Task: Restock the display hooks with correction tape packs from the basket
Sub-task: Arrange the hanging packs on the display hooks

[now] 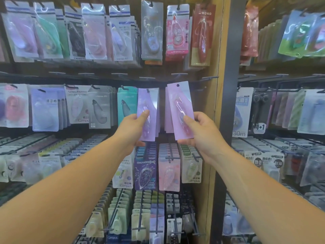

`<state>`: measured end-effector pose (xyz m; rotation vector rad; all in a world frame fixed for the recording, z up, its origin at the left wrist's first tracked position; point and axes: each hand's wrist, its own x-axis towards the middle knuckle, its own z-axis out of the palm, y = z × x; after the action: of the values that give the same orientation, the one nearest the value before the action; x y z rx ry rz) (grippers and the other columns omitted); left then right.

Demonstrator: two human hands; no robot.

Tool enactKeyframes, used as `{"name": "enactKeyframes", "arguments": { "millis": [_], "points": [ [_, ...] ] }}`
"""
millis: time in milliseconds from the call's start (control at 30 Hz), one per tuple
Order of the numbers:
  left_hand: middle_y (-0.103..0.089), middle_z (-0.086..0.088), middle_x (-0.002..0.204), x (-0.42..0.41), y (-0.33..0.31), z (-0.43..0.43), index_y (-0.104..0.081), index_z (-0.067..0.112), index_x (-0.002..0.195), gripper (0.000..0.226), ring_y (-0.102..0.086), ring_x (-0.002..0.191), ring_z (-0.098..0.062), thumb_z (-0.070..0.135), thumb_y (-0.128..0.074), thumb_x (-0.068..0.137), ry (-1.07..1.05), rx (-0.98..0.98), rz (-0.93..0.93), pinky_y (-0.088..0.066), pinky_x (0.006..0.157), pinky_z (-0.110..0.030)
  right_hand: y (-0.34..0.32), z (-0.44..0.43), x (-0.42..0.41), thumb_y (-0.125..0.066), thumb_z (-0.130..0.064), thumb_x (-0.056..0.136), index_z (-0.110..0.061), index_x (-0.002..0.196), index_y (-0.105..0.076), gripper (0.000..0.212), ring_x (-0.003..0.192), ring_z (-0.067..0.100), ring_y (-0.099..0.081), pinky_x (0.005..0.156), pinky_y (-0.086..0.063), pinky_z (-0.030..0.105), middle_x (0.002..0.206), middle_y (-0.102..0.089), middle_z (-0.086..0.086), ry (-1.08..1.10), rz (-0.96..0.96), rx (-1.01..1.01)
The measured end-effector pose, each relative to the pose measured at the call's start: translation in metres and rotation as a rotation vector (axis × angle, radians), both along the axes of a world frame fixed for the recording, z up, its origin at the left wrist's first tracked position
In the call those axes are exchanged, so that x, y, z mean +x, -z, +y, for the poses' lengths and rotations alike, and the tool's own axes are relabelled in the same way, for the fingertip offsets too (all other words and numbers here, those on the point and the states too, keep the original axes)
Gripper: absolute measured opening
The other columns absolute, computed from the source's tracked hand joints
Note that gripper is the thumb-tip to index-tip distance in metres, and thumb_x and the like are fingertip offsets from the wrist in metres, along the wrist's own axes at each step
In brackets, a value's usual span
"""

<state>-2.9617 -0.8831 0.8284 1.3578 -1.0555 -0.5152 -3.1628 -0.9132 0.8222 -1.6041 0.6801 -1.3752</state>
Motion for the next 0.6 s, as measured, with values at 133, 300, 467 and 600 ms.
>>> {"name": "enactKeyframes", "arguments": {
  "millis": [133,300,467,600],
  "points": [
    [-0.045,0.003,0.087,0.002,0.006,-0.004,-0.057,0.017,0.092,0.037,-0.052,0.078,-0.019,0.050,-0.052,0.107,-0.042,-0.034,-0.026,-0.063,0.074,-0.038,-0.004,0.000,0.008,-0.058,-0.031,0.104,-0.020,0.122,-0.057,0.021,0.098,0.018,-0.069,0.069,-0.065,0.034,0.114,-0.065,0.000,0.020,0.038,-0.012],
    [-0.063,-0.003,0.123,0.010,0.016,-0.009,-0.064,0.017,0.122,0.032,-0.065,0.108,-0.020,0.044,-0.053,0.108,0.037,-0.064,-0.038,-0.065,0.088,-0.045,-0.002,-0.002,0.017,-0.057,-0.031,0.105,-0.018,0.121,-0.056,0.021,0.100,0.018,-0.067,0.071,-0.066,0.036,0.115,-0.063,0.001,0.050,0.030,-0.006],
    [-0.068,-0.010,0.124,0.021,0.023,-0.012,-0.062,0.012,0.122,0.044,-0.076,0.099,-0.029,0.052,-0.054,0.106,0.000,-0.039,-0.097,-0.064,0.089,-0.051,0.002,-0.007,0.020,-0.055,-0.029,0.105,-0.016,0.117,-0.057,0.018,0.100,0.018,-0.068,0.069,-0.065,0.038,0.115,-0.063,0.001,0.090,-0.035,-0.016],
    [-0.072,-0.016,0.108,0.022,0.026,-0.016,-0.064,0.005,0.116,0.053,-0.077,0.087,-0.031,0.055,-0.051,0.106,-0.045,-0.013,-0.186,-0.061,0.088,-0.053,0.006,-0.008,0.023,-0.054,-0.028,0.106,-0.016,0.117,-0.057,0.016,0.098,0.017,-0.068,0.068,-0.065,0.039,0.113,-0.063,0.001,0.111,0.017,-0.034]
  ]
}}
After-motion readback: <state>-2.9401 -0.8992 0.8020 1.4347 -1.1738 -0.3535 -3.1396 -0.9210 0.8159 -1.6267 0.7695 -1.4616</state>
